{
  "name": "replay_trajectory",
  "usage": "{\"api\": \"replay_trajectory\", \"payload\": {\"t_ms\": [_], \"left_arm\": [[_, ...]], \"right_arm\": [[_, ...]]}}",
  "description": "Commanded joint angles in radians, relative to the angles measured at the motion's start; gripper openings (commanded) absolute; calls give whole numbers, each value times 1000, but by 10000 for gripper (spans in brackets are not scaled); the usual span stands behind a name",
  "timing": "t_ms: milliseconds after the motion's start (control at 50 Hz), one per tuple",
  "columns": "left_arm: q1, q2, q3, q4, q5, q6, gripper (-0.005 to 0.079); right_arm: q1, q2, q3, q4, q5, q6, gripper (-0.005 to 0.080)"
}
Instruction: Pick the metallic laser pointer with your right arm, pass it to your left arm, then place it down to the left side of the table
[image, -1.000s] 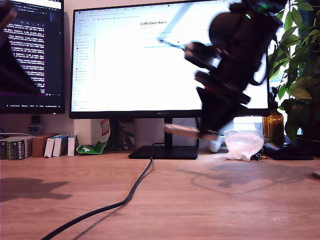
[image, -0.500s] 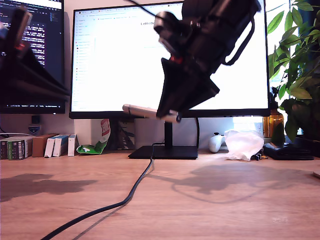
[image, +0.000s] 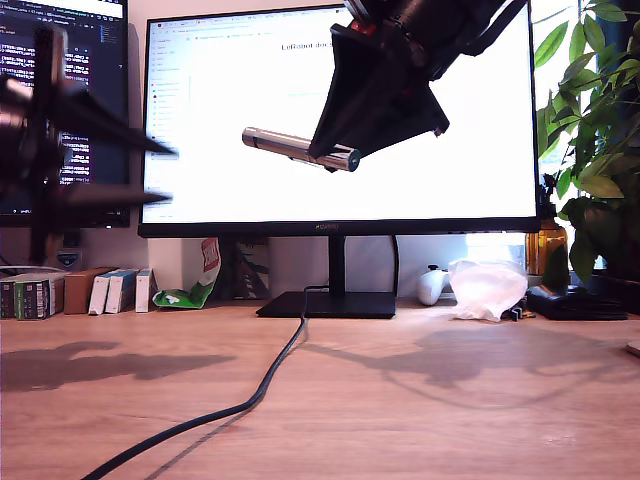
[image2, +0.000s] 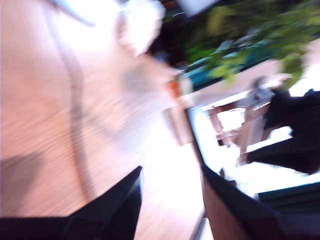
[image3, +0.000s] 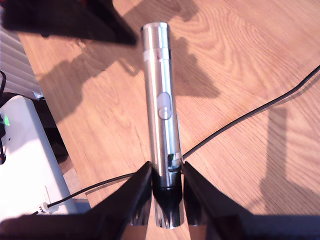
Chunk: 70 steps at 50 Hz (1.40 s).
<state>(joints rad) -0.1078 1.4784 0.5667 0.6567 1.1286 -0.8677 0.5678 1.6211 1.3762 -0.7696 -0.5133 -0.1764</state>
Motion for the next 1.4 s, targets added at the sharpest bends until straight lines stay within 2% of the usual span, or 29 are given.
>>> {"api": "replay_trajectory", "payload": {"t_ms": [0,260,600,920,980,1180,1300,1380], "left_arm": [[0,1,10,56,18,-51,330],[-66,1,10,206,5,-150,329],[-145,1,10,266,-75,-170,328],[-178,1,11,318,-90,-207,319],[-183,1,12,318,-90,-206,286],[-183,1,11,318,-103,-207,45],[-183,1,12,317,-116,-206,-19],[-183,1,12,318,-116,-206,-20]], "right_arm": [[14,-2,14,21,-4,18,-9],[22,-2,14,77,-12,51,-9],[57,-2,14,119,-38,85,-9],[109,-2,14,138,-37,98,-9],[113,-2,14,141,-37,98,-9],[113,-2,14,140,-37,102,-9],[113,-2,14,140,-37,102,-5],[113,-2,14,140,-38,102,1]]}}
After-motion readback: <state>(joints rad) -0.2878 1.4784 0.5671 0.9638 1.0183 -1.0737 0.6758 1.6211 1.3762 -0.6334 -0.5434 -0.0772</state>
